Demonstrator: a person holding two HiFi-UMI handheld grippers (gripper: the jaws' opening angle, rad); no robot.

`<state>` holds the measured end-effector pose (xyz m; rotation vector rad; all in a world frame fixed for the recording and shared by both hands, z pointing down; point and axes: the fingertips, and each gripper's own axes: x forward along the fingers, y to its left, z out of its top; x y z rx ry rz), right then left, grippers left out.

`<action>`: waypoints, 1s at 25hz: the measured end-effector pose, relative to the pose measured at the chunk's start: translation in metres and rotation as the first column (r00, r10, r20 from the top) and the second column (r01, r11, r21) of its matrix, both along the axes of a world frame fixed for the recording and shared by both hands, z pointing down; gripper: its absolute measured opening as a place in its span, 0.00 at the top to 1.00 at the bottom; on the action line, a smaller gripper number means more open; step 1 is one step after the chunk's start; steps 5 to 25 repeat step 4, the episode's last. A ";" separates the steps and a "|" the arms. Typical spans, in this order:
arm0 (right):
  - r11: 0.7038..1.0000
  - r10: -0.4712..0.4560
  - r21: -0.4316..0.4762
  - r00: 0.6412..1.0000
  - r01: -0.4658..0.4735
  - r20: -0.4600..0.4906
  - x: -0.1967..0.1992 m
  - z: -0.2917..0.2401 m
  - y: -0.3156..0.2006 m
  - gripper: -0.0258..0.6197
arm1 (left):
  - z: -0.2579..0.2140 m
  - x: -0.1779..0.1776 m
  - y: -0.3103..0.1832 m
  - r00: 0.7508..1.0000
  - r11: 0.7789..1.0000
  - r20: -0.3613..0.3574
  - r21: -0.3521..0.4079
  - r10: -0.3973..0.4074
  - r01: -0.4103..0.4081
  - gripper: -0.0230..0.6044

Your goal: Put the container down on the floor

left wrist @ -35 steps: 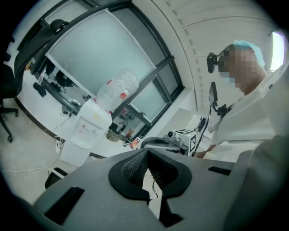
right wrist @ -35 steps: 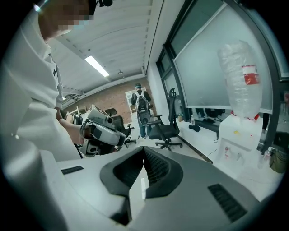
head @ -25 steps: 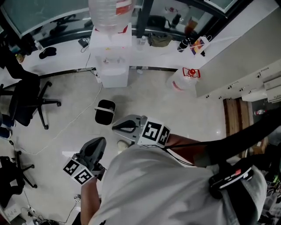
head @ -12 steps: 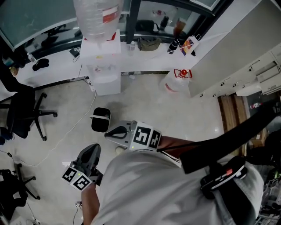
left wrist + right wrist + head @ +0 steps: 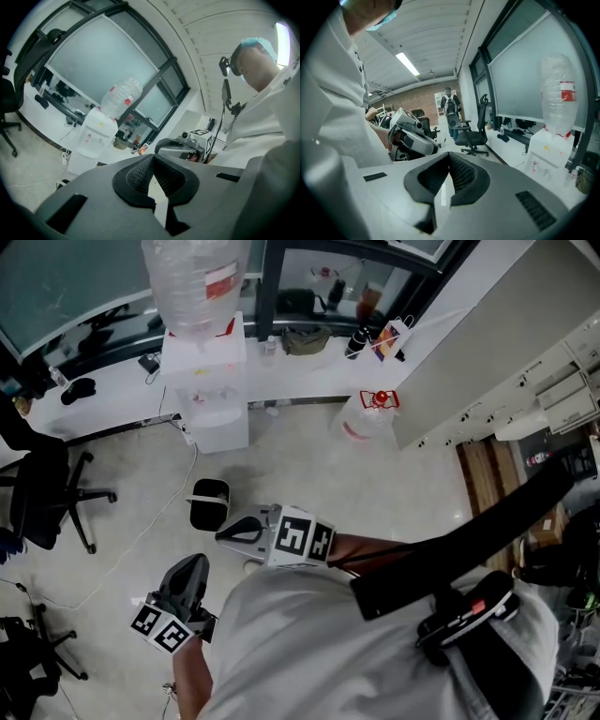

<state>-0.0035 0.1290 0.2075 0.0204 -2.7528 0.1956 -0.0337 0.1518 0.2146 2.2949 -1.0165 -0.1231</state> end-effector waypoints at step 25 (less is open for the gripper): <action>1.000 -0.004 -0.005 1.000 0.004 0.016 -0.005 -0.003 0.005 0.93 | 0.003 -0.002 0.002 1.000 1.000 0.005 0.001 -0.001 0.001 0.95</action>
